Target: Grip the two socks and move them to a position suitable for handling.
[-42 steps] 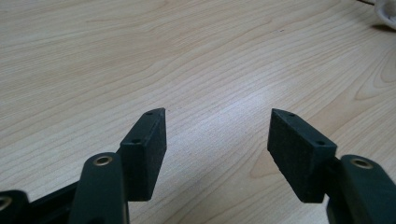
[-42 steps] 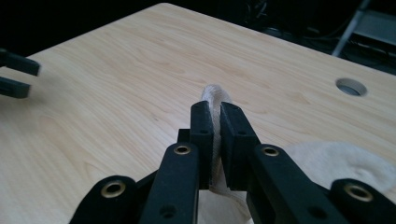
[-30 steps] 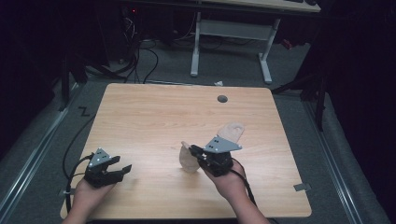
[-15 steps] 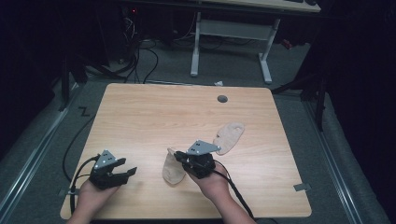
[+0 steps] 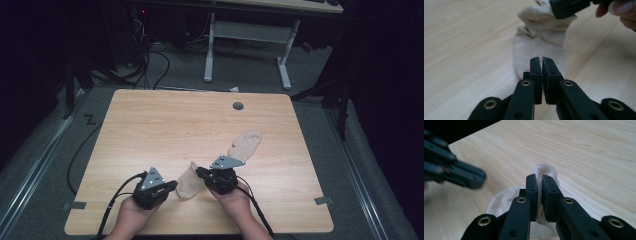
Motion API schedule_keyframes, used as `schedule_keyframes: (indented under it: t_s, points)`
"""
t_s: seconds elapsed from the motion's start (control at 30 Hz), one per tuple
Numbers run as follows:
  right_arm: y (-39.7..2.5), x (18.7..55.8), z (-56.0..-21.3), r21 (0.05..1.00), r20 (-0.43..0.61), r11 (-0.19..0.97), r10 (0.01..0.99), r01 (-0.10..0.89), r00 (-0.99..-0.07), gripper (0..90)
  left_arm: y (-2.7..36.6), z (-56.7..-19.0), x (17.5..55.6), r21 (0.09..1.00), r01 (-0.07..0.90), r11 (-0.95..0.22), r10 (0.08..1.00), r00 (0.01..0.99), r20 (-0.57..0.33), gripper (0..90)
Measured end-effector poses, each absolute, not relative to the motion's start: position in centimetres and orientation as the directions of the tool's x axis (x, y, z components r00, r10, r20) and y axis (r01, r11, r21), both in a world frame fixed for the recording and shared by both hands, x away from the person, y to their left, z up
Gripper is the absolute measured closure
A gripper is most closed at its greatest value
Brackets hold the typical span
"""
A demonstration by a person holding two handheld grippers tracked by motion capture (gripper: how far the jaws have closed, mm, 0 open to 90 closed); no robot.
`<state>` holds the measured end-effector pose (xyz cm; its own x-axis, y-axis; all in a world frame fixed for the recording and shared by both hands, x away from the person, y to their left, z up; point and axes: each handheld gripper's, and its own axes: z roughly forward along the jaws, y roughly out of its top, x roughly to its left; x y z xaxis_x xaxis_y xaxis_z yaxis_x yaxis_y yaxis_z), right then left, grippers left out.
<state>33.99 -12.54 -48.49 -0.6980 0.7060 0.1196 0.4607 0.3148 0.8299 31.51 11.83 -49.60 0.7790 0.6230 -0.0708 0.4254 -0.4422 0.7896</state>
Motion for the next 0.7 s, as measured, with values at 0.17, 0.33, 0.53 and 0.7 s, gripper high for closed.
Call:
schedule_keyframes:
  t_s: [0.17,0.33,0.53,0.7]
  points:
    - [-12.6,33.7,-48.6,0.831,0.124,0.312,0.704,0.461,-0.699,84.2,9.9,-51.4,31.6,0.725,0.436,-0.533,0.593,0.804,-0.046,87.4]
    - [-13.7,33.1,-48.4,0.834,0.121,0.303,0.715,0.461,-0.689,84.2,10.9,-52.2,32.0,0.689,0.467,-0.553,0.611,0.790,-0.045,87.4]
    - [-15.8,31.9,-49.0,0.826,0.121,0.296,0.738,0.479,-0.664,84.2,12.7,-52.2,32.2,0.685,0.474,-0.553,0.639,0.769,-0.017,86.3]
    - [-16.5,31.1,-50.3,0.802,0.116,0.321,0.745,0.504,-0.657,83.7,13.2,-52.2,32.3,0.686,0.483,-0.544,0.647,0.762,-0.024,84.4]
